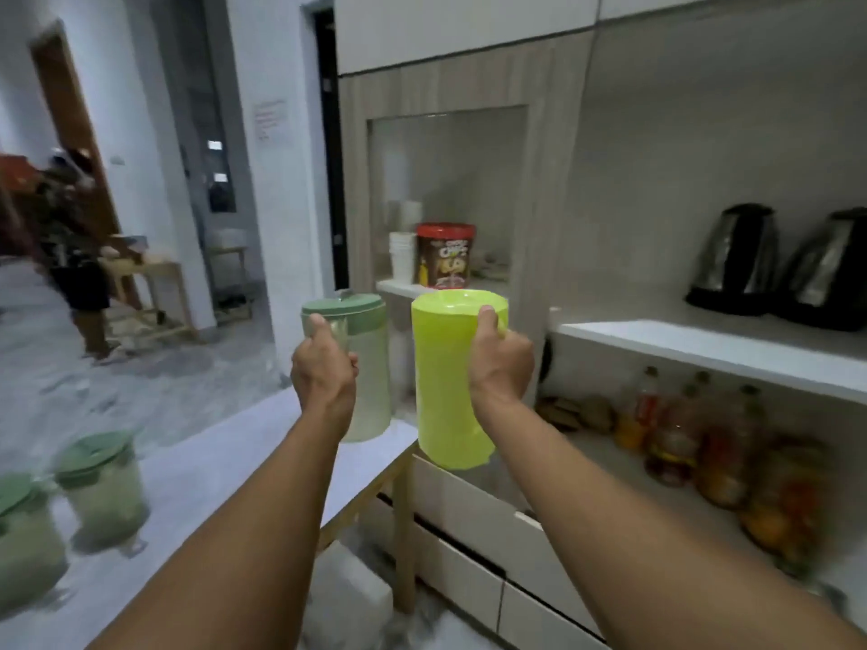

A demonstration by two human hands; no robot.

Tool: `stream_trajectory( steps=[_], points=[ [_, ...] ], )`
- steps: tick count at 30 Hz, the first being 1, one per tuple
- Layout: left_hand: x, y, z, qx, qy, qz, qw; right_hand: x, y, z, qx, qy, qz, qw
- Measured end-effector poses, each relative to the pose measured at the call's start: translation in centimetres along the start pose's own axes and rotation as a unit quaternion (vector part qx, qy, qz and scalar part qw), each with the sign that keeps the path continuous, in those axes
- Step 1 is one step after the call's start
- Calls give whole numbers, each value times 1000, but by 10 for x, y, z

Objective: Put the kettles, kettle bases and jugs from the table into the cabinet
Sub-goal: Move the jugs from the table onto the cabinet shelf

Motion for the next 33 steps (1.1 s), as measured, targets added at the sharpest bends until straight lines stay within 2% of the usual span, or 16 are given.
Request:
stream_trajectory(
  steps=[3, 7, 16, 22, 26, 33],
  points=[
    [84, -31, -11, 25, 79, -42, 996, -65, 28, 36, -31, -98, 7, 995],
    [181, -52, -31, 20, 177, -113, 978, -140, 47, 65, -47, -202, 19, 978],
    [322, -93, -77, 110, 295, -97, 944, -229, 90, 128, -102, -305, 47, 946],
    [429, -80, -60, 104, 298, -105, 943, -239, 93, 232, -108, -319, 42, 941],
    [499, -63, -39, 106, 287, -81, 949, -221, 80, 320, -97, -291, 34, 951],
    [612, 3, 3, 48, 277, -27, 959, -179, 62, 457, -59, -255, -13, 965]
  ],
)
Point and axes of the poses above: each hand's wrist, its own z-axis towards the middle knuckle, its own x-axis out of the palm, y = z × x, the point moved 10 cm from there along z, towards the middle knuckle, and after that the axes turned 10 degrees about x, right-handed, at the moved point
